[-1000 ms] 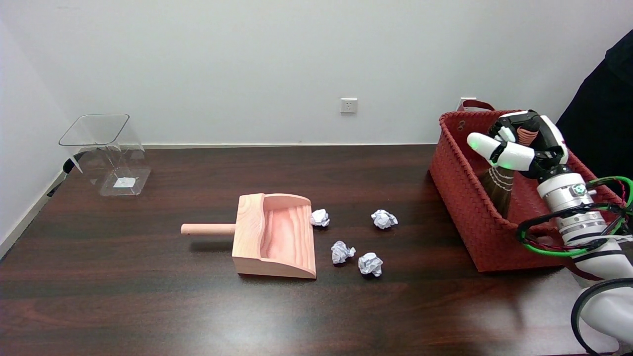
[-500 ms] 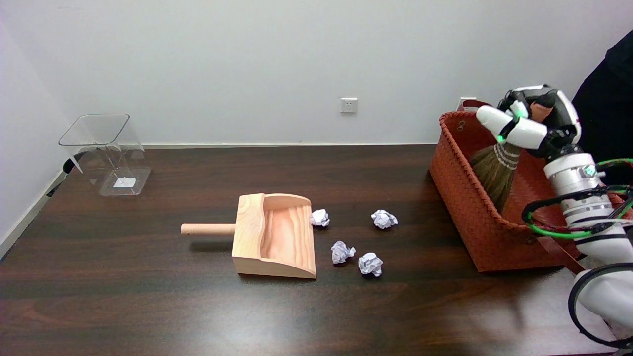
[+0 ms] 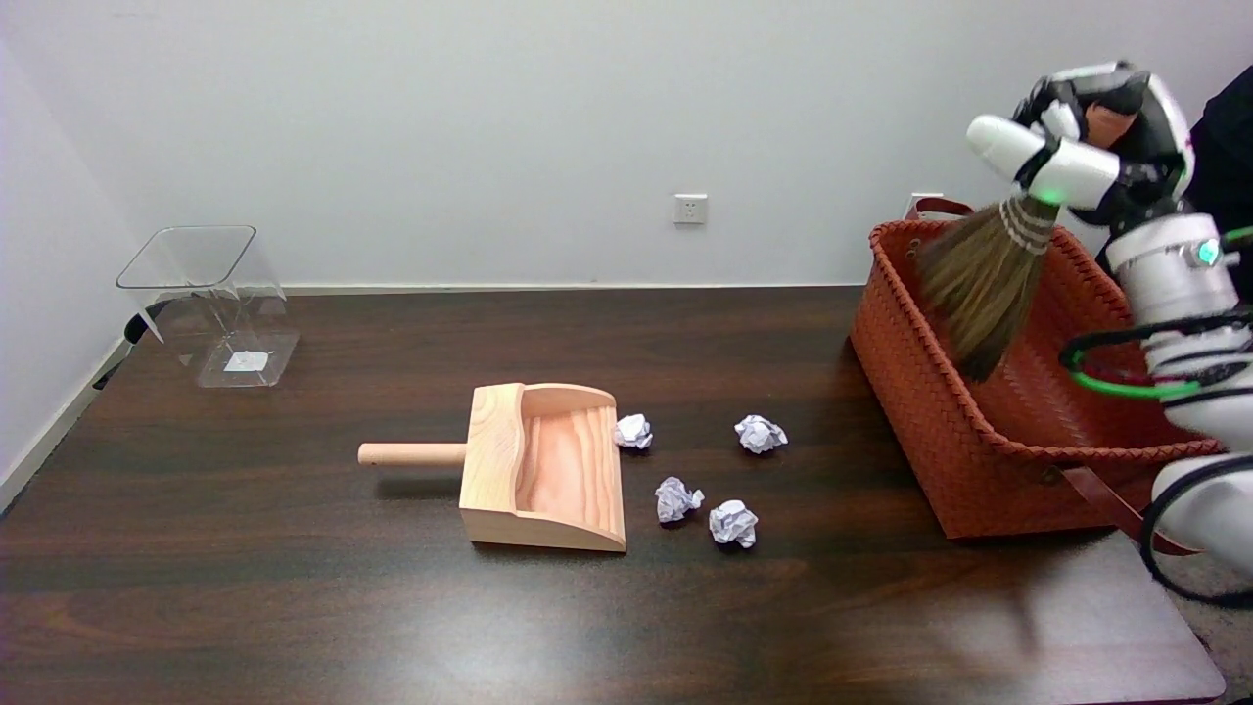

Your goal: Pick up the broom in the basket.

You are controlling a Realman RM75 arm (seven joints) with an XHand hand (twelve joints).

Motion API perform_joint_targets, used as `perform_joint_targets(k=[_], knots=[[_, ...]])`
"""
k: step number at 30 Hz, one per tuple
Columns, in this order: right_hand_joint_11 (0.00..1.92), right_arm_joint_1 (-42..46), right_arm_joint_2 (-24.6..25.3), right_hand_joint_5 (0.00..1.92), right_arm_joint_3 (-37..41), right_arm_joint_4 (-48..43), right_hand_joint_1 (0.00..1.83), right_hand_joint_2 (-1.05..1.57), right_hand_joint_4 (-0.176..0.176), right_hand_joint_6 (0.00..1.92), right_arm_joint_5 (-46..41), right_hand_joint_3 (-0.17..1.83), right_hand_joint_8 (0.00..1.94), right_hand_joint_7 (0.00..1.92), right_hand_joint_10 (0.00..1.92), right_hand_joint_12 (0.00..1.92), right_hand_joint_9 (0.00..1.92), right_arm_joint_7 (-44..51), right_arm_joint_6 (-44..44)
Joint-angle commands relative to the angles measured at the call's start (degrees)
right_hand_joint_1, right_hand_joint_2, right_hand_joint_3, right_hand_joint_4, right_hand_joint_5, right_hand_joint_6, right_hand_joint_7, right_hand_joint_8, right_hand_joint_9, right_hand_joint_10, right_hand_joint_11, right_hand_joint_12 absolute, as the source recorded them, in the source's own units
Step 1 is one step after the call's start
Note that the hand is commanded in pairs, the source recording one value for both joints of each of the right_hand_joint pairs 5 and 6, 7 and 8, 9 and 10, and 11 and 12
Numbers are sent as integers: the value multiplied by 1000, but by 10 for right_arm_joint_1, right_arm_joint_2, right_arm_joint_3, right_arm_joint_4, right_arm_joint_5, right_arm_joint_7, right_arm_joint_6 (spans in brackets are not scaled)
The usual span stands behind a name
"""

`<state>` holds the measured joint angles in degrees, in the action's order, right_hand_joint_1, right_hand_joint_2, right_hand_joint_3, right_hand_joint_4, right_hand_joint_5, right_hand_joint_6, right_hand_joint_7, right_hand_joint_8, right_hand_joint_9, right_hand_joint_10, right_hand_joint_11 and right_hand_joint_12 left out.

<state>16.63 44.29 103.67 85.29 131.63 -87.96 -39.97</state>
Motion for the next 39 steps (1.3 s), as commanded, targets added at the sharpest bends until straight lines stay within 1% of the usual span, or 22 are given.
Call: perform_joint_targets(k=[1, 8, 10, 15, 19, 22, 24, 28, 35, 39], knots=[[1788, -66, -65, 1920, 52, 75, 1379, 1500, 0, 1920, 29, 409, 1920, 1920, 1920, 1788, 1920, -2, 108], [1788, -62, -71, 1920, 88, 121, 1391, 1486, 0, 1920, 26, 424, 1920, 1920, 1920, 1788, 1920, -7, 142], [1786, -59, -70, 1920, 93, 135, 1392, 1484, 0, 1920, 26, 425, 1920, 1920, 1920, 1786, 1920, -25, 149], [1783, -43, -65, 1920, 88, 165, 1391, 1485, 0, 1920, 24, 422, 1920, 1920, 1920, 1783, 1920, -68, 162], [1790, -30, -58, 1920, 78, 199, 1362, 1524, 0, 1920, 1, 399, 1920, 1920, 1920, 1790, 1920, -69, 182], [1796, -23, -53, 1920, 54, 221, 1344, 1548, 0, 1920, -25, 387, 1920, 1920, 1920, 1796, 1920, -69, 174], [1798, -22, -52, 1920, 20, 221, 1333, 1563, 0, 1920, -57, 394, 1920, 1920, 1920, 1798, 1920, -70, 149], [1803, -14, -48, 1920, -32, 221, 1337, 1571, 0, 1920, -107, 422, 1920, 1920, 1920, 1803, 1920, -66, 133], [1806, -30, -28, 1920, -111, 218, 1343, 1571, 0, 1920, -114, 413, 1920, 1920, 1920, 1806, 1920, -65, 132], [1806, -28, -22, 1920, -133, 218, 1344, 1571, 0, 1920, -114, 413, 1920, 1920, 1920, 1806, 1920, -65, 131]])
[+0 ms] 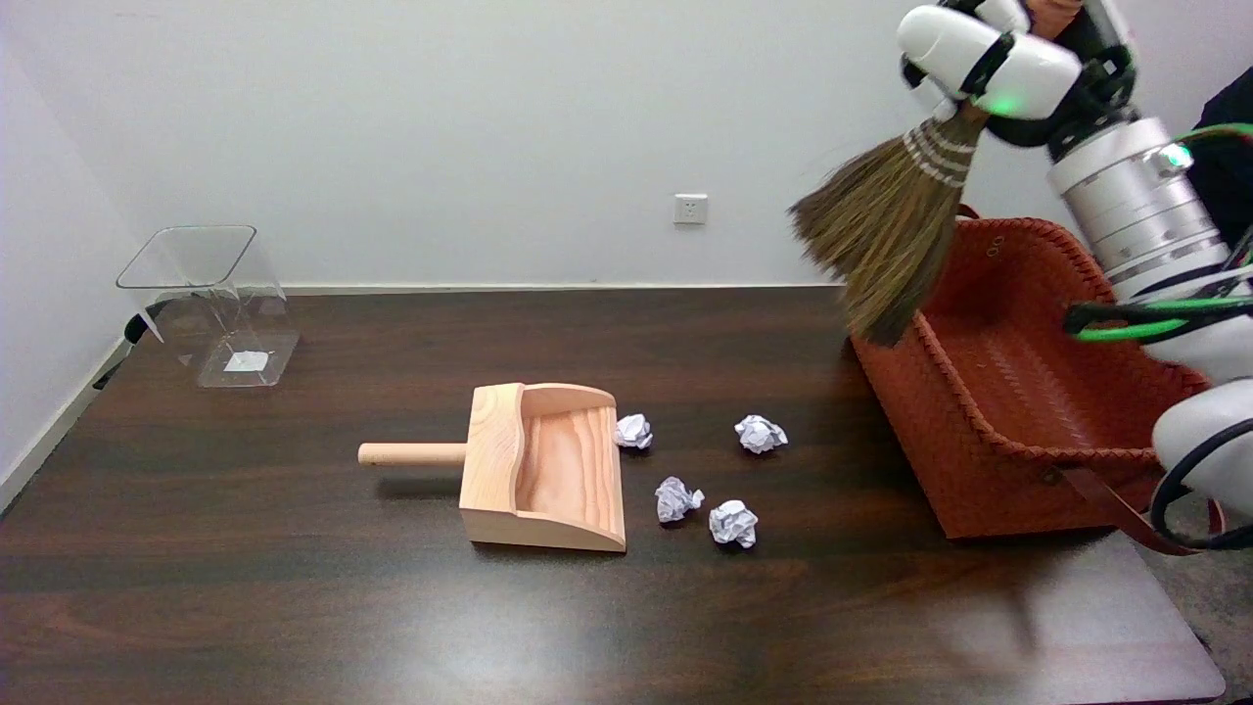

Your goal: Pick up the broom in the basket.

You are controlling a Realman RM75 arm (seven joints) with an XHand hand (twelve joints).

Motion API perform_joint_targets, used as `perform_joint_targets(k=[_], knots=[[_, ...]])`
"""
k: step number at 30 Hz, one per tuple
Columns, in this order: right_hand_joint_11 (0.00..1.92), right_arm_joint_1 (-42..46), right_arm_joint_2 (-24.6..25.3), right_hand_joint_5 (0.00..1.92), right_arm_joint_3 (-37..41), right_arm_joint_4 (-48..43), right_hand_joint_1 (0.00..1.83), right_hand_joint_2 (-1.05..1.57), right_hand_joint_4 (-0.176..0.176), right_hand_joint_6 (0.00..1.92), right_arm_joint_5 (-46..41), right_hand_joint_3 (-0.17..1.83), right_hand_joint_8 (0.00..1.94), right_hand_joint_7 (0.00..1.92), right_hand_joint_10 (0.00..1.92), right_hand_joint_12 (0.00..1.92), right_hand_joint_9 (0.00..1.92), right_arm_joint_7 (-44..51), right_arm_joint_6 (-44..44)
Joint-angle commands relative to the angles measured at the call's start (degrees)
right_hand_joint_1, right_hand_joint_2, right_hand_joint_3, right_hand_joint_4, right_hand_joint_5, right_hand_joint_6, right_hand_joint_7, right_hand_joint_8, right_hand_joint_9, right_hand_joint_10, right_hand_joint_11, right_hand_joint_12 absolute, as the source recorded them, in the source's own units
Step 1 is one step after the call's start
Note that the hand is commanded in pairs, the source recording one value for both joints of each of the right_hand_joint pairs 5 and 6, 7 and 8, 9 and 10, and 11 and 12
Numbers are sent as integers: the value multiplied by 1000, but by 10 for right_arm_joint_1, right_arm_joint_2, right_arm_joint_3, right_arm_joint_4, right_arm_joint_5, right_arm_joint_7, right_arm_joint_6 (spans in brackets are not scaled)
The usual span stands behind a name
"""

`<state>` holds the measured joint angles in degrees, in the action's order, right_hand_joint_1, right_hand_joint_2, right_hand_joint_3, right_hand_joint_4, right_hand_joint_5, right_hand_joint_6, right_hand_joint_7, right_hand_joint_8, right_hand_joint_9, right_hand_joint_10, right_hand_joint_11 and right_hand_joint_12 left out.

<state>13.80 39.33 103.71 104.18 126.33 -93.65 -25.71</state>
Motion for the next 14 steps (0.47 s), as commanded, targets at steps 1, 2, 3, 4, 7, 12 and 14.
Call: perform_joint_targets(k=[1, 2, 3, 4, 7, 12, 14], knots=[[1806, 5, 29, 1920, -138, 29, 1344, 1571, 0, 1920, -61, 412, 1920, 1920, 1920, 1806, 1920, -8, -12], [1806, 10, 30, 1920, -140, 28, 1344, 1571, 0, 1920, -61, 411, 1920, 1920, 1920, 1806, 1920, -8, -12], [1806, 13, 31, 1920, -142, 27, 1344, 1571, 0, 1920, -61, 410, 1920, 1920, 1920, 1806, 1920, -8, -11], [1806, 19, 33, 1920, -145, 26, 1344, 1571, 0, 1920, -60, 410, 1920, 1920, 1920, 1806, 1920, -8, -10], [1805, 30, 36, 1920, -163, 22, 1344, 1571, 0, 1920, -55, 408, 1920, 1920, 1920, 1805, 1920, -7, -7], [1805, 15, 41, 1920, -241, 6, 1344, 1571, 0, 1920, -50, 405, 1920, 1920, 1920, 1805, 1920, 24, -10], [1806, -1, 53, 1920, -274, -1, 1344, 1571, 0, 1920, -49, 407, 1920, 1920, 1920, 1806, 1920, 69, -7]])
